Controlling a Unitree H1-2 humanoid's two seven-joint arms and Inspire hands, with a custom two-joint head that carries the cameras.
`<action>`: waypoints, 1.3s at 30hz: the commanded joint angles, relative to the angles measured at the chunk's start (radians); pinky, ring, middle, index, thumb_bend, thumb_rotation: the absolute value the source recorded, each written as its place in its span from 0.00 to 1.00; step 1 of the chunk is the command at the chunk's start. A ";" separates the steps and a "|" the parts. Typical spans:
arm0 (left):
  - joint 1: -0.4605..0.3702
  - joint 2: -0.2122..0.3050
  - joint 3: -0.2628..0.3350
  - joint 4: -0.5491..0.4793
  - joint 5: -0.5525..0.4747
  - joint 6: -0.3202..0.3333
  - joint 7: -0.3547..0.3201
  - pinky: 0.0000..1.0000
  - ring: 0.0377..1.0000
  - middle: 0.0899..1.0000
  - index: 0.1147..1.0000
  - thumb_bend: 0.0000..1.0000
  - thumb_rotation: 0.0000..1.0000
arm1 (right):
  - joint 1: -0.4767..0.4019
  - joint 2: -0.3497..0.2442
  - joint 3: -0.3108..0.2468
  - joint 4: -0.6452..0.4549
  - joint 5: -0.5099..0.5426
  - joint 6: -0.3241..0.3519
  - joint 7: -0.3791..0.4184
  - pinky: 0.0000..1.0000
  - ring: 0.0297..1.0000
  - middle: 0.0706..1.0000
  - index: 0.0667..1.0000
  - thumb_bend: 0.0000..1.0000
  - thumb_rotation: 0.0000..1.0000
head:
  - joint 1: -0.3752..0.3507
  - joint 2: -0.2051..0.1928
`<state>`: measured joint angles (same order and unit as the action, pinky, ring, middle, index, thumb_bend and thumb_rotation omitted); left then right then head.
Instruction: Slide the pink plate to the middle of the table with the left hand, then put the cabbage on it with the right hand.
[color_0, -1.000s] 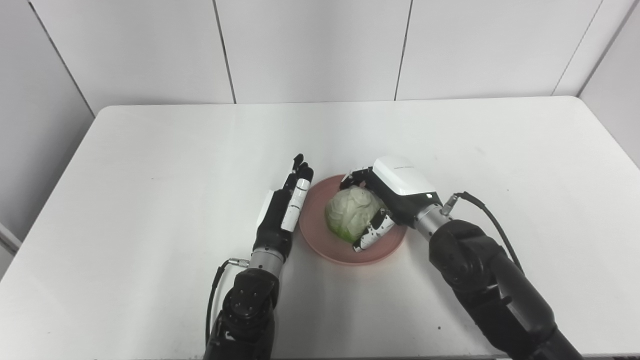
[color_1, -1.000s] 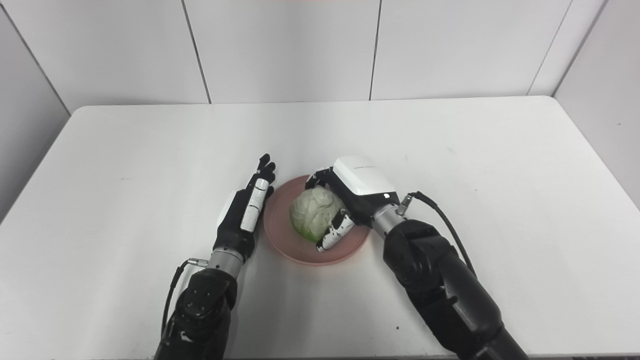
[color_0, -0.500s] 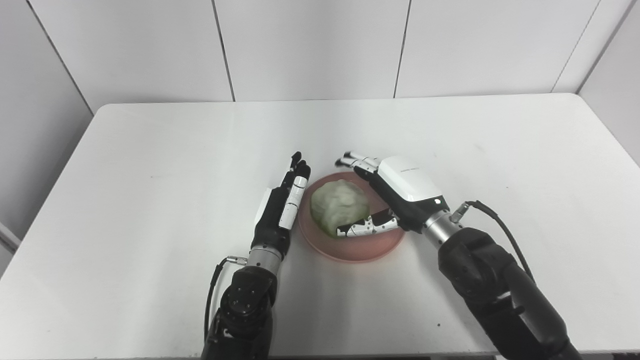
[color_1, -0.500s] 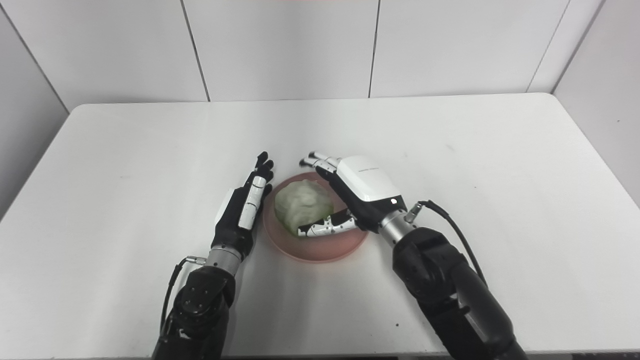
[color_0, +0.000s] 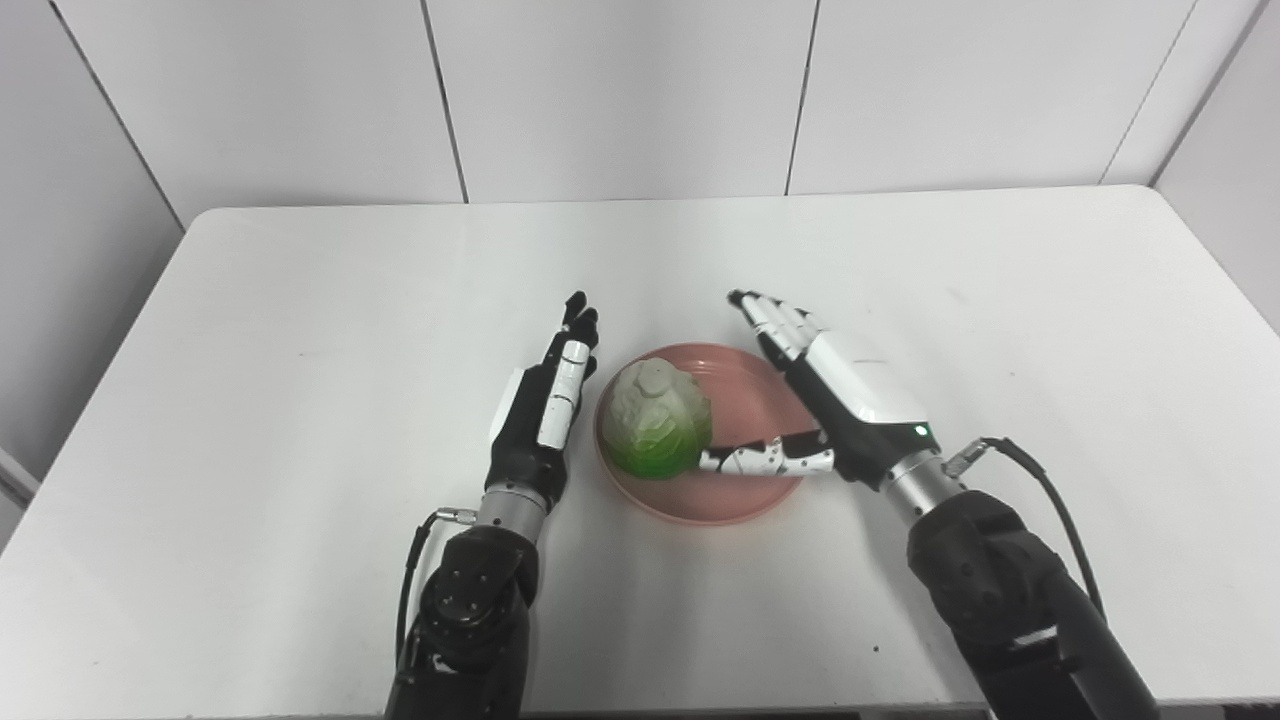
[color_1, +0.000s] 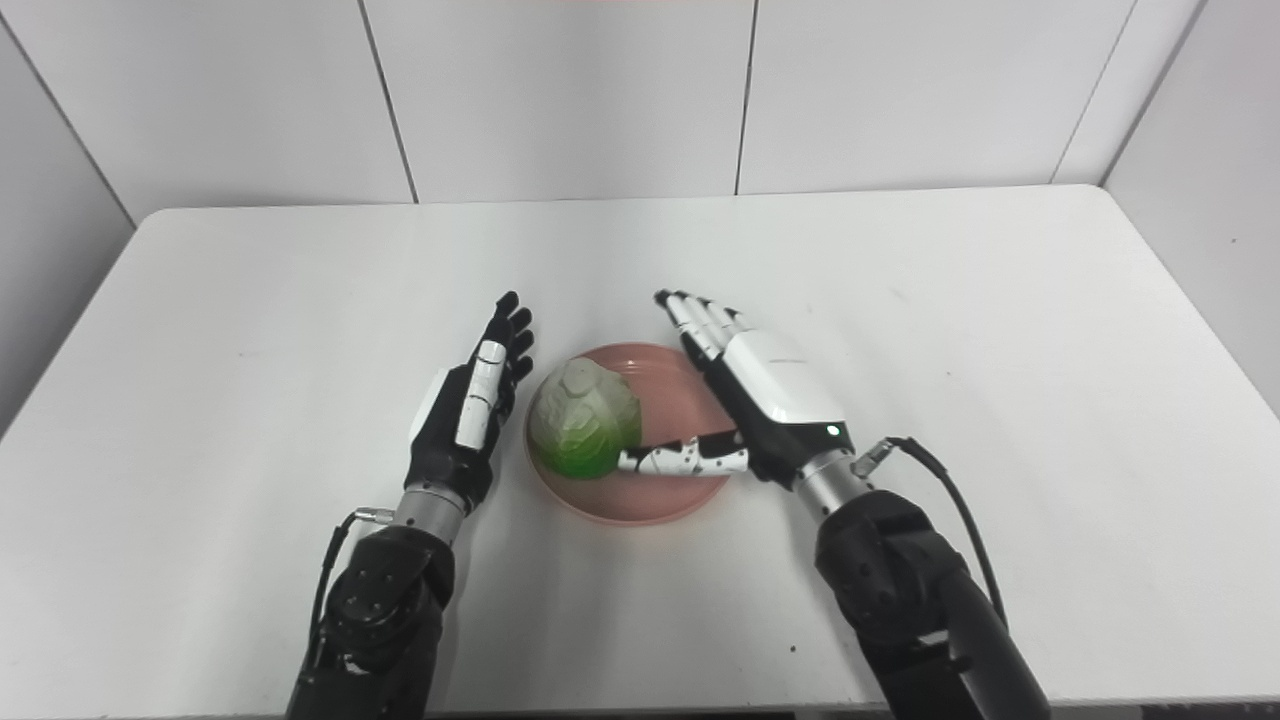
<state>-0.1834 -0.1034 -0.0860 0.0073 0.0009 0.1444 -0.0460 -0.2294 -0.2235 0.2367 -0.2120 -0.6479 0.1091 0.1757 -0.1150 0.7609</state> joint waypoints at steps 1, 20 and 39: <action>-0.029 0.007 0.003 -0.021 -0.019 -0.030 -0.014 1.00 1.00 1.00 1.00 0.74 1.00 | -0.007 0.020 -0.041 -0.030 0.061 0.016 -0.021 0.97 1.00 1.00 1.00 0.82 0.78 | -0.001 -0.005; -0.019 0.041 0.028 -0.006 -0.054 -0.088 -0.033 1.00 1.00 1.00 1.00 0.69 1.00 | 0.022 0.262 -0.298 0.042 0.664 0.040 -0.082 1.00 1.00 1.00 1.00 0.68 0.95 | -0.001 -0.017; -0.012 0.035 0.005 -0.006 -0.020 -0.081 -0.002 1.00 1.00 1.00 1.00 0.65 1.00 | 0.032 0.267 -0.274 0.091 0.690 0.058 -0.146 1.00 1.00 1.00 1.00 0.66 1.00 | 0.017 -0.010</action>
<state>-0.1786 -0.0588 -0.0794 0.0184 -0.0251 0.0981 -0.0530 -0.1699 0.0376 -0.0364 -0.1114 0.0361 0.1706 0.0350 -0.0997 0.7501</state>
